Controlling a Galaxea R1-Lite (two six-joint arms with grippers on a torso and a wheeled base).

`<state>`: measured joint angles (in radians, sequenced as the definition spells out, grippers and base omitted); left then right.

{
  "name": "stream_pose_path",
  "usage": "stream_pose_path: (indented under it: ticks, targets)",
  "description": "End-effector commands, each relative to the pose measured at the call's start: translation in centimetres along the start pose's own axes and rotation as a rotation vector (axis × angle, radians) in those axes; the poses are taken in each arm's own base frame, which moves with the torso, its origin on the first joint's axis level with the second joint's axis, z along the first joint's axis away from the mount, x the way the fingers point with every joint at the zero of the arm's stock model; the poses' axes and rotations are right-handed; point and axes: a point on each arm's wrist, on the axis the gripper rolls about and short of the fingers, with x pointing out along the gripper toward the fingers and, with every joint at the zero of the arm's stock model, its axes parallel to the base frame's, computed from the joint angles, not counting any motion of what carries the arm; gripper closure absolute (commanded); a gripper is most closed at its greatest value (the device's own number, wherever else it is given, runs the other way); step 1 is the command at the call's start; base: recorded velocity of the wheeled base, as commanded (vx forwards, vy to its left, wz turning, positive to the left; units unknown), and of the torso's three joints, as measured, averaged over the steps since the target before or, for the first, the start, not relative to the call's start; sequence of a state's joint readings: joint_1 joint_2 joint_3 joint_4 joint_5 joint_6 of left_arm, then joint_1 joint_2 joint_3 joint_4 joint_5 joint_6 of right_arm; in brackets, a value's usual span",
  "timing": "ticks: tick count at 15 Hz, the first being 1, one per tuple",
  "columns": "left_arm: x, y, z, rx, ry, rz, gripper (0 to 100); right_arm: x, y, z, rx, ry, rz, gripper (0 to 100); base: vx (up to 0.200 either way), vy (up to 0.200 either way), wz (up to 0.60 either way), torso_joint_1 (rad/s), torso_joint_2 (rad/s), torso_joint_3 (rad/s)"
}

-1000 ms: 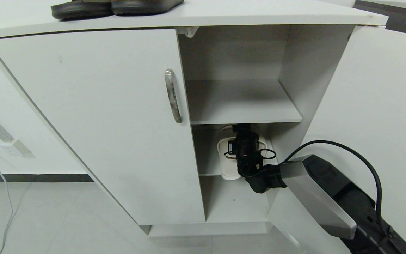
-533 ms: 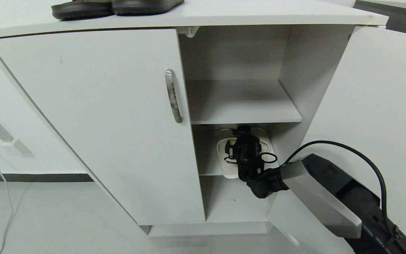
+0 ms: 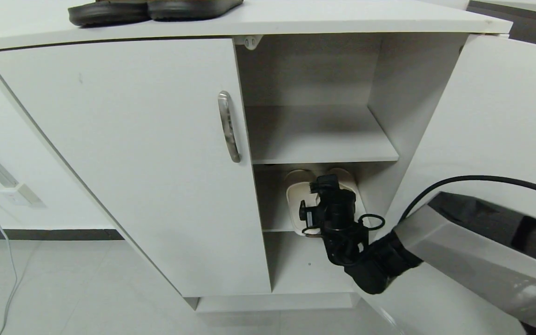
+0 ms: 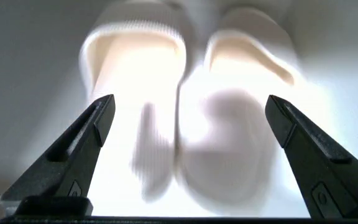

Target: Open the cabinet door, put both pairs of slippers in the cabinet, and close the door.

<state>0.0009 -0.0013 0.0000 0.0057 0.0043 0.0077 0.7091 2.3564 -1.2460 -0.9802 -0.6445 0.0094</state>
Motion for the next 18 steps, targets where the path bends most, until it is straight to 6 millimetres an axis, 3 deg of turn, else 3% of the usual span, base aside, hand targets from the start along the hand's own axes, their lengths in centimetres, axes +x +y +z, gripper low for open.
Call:
stream_pose_path:
  ticks: [1,4,8,16,18]
  targets:
    - [0.0,0.0,0.0,-0.002,0.002,0.001,100,-7.6,-1.7,3.4,0.017,-0.033,0.079,0,0.000,0.000,0.00,0.000,0.00,0.000]
    - [0.0,0.0,0.0,-0.003,0.000,-0.001,100,-11.5,-3.1,4.1,0.012,-0.033,0.122,0,0.000,0.000,0.00,0.000,0.00,0.000]
    - [0.0,0.0,0.1,-0.006,-0.001,0.000,100,-11.6,-3.2,4.2,0.012,-0.033,0.122,0,0.000,0.000,0.00,0.000,0.00,0.000]
    - [0.0,0.0,0.1,-0.006,-0.001,0.000,100,-12.0,-3.0,3.9,0.006,-0.028,0.134,0,-0.200,0.000,0.00,0.002,0.00,0.002]
    - [0.0,0.0,0.0,-0.005,0.000,0.001,100,-12.1,-3.0,3.6,-0.003,-0.020,0.135,0,0.000,0.000,0.00,0.000,0.00,0.000]
